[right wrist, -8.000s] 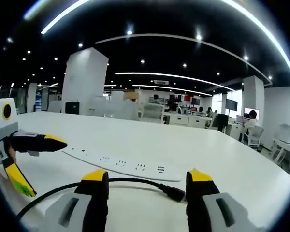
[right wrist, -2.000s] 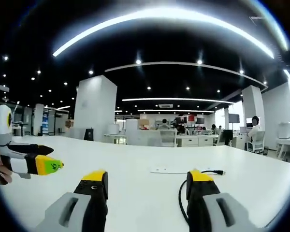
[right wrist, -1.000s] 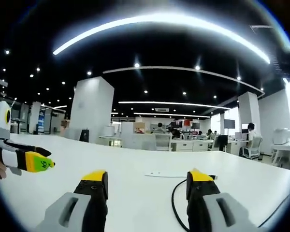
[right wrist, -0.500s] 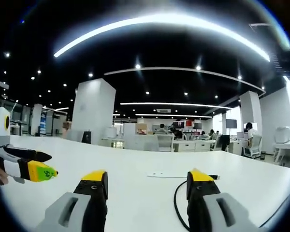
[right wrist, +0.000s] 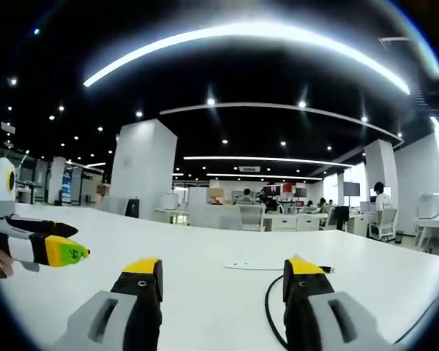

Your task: Locate the USB plug end of the data cable currently connected to the USB port on the desk. Grip the plug, withdraw it from the port, and place it onto the desktop.

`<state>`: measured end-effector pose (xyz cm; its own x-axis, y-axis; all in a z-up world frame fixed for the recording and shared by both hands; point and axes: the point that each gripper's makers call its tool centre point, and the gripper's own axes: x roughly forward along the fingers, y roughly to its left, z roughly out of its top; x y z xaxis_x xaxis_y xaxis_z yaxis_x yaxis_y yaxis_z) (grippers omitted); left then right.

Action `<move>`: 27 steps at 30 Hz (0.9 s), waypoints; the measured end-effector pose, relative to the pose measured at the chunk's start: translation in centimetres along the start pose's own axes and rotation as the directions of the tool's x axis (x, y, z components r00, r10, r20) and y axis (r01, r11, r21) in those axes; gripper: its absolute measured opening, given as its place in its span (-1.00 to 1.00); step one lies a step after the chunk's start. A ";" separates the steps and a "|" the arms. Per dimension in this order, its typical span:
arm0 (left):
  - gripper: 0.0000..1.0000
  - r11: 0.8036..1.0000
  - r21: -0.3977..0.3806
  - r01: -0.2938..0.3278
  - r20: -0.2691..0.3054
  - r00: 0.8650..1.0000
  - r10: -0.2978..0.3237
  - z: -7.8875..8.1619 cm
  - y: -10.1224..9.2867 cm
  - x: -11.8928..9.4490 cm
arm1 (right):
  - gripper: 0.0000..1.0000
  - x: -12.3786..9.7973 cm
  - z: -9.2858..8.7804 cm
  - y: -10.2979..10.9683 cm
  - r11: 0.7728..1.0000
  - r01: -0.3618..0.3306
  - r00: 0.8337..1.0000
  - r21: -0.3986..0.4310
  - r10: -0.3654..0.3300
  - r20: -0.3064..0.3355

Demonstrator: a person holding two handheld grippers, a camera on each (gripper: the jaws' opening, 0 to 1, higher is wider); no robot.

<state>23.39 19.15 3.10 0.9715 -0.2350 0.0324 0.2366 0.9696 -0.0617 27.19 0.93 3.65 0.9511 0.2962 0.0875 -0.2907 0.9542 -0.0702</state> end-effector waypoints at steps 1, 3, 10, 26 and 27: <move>0.42 1.000 0.002 -0.007 0.000 1.000 0.007 0.0 0.2 0.0 | 0.35 0.1 -0.2 0.1 1.000 -0.002 1.000 -0.003 0.002 -0.002; 0.42 1.000 0.003 -0.031 0.014 0.999 0.031 0.3 0.8 -0.1 | 0.35 0.2 -0.5 0.4 1.000 -0.006 1.000 -0.014 0.006 -0.013; 0.41 0.995 0.002 -0.095 0.063 0.994 0.095 1.4 2.1 -0.5 | 0.37 0.6 -1.9 1.5 0.998 -0.062 0.995 -0.012 0.061 -0.080; 0.42 0.996 0.015 -0.083 0.008 0.997 0.083 0.1 1.8 -0.2 | 0.37 0.5 -1.8 0.8 0.999 -0.037 0.997 -0.014 0.036 -0.070; 0.42 0.997 0.012 -0.081 0.010 0.997 0.081 0.1 1.8 -0.2 | 0.37 0.5 -1.8 0.8 0.999 -0.036 0.997 -0.014 0.035 -0.069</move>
<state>23.64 20.94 3.07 0.9872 -0.1550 0.0373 0.1568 0.9863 -0.0518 27.60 1.74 1.82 0.9453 0.3259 0.0160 -0.3234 0.9423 -0.0870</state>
